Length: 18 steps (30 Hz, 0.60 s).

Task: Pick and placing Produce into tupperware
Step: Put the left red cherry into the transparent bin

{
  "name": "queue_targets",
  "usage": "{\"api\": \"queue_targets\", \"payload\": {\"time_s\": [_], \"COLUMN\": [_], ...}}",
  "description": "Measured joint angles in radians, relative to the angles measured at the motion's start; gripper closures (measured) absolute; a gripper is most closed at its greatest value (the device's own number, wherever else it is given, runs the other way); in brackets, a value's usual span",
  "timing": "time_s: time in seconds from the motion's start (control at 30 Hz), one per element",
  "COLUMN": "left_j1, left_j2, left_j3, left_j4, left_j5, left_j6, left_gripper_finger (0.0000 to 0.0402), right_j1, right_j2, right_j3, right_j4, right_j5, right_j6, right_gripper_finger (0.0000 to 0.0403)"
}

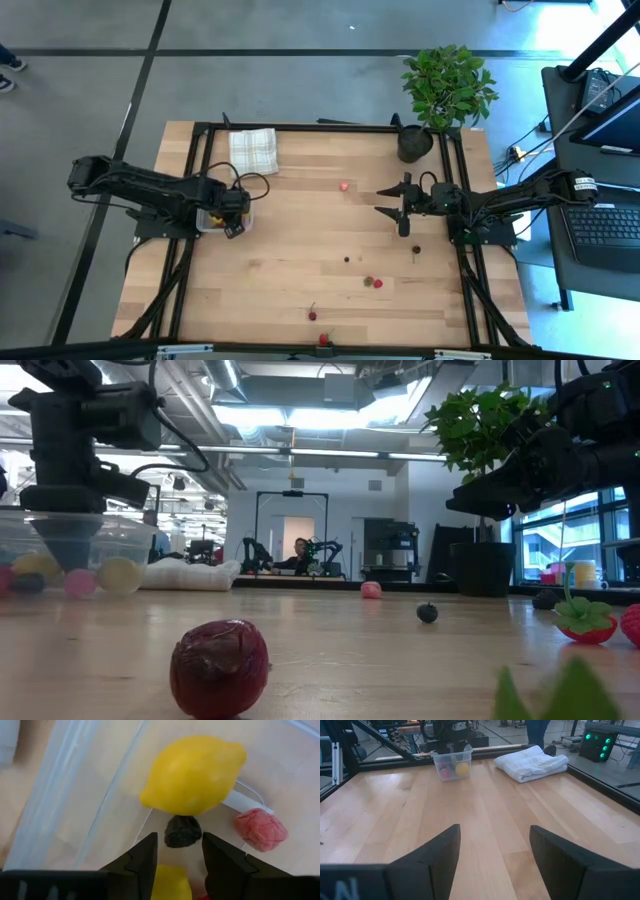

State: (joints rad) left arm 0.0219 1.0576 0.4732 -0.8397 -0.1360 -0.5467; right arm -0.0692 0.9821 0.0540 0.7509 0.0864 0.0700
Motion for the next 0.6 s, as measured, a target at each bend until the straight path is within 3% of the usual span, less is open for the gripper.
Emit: {"api": "queue_targets", "payload": {"time_s": [0.4,0.6], "left_j1": [-0.005,-0.054], "left_j2": [-0.011,-0.011], "left_j3": [0.221,0.242], "left_j4": [-0.074,0.225], "left_j5": [-0.026,0.05], "left_j6": [0.102,0.253], "left_gripper_finger": [0.0254,0.0253], "right_j1": [0.0,0.0], "right_j2": [0.0,0.0], "right_j3": [0.0,0.0], "right_j4": [0.0,0.0], "right_j5": [0.0,0.0], "right_j6": [0.0,0.0], "right_gripper_finger": [0.0163,0.0163]}}
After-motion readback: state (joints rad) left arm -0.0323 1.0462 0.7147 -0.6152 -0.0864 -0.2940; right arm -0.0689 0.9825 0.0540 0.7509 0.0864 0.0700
